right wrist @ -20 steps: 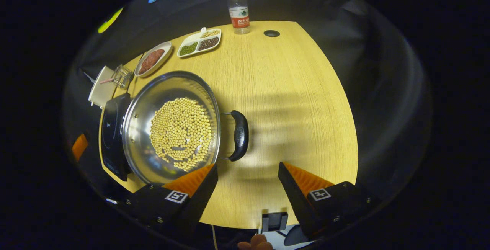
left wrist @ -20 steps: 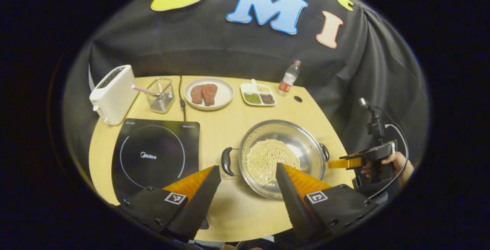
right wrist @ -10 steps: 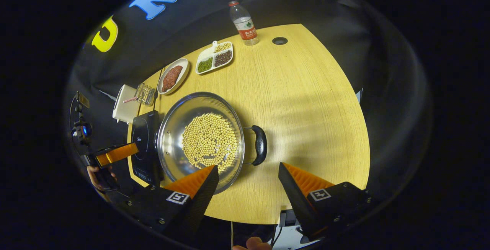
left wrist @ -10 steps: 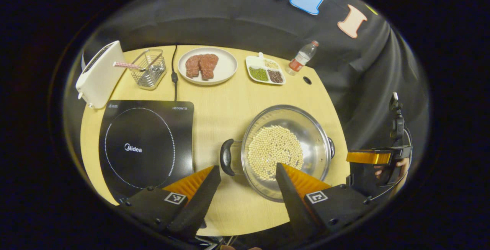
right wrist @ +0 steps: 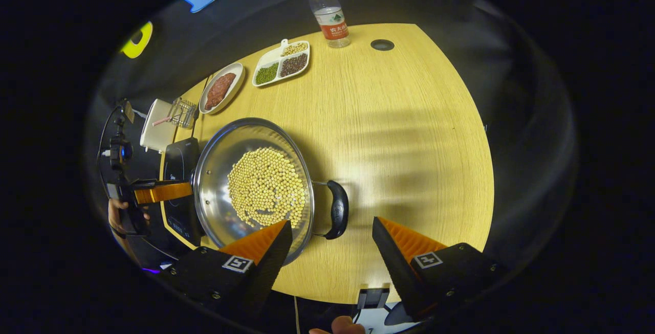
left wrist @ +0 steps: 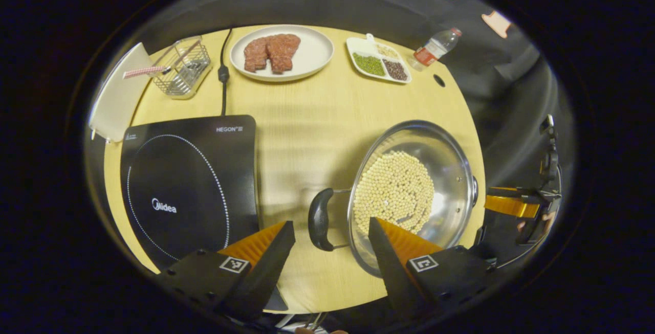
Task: First push the handle of the pot to place it horizontally, then grasp the pot with both hands and set it on the induction cooktop.
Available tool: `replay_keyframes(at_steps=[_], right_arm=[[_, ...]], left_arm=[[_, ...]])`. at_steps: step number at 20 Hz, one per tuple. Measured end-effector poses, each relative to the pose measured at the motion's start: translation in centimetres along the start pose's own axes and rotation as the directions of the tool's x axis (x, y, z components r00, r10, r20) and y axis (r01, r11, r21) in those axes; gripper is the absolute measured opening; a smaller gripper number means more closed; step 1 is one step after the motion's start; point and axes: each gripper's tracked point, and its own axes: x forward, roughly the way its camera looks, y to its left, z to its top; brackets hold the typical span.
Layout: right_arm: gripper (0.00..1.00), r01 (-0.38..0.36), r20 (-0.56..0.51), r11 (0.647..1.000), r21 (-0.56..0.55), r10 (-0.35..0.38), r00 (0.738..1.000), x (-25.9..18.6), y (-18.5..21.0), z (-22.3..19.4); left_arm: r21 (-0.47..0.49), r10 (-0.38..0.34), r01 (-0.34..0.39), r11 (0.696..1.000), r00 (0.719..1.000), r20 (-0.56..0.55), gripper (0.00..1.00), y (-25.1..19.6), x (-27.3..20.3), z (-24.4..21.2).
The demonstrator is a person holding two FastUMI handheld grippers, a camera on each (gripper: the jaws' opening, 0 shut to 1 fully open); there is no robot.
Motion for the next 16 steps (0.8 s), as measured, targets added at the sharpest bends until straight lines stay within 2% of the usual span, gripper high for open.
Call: replay_keyframes(at_steps=[16], right_arm=[[0.98, -0.005, -0.074, 1.0, 0.024, 0.006, 0.997, 5.0, -0.4, 0.7]], left_arm=[[0.067, 0.006, -0.002, 0.998, 0.998, -0.056, 0.96, -1.0, 5.0, -0.5]])
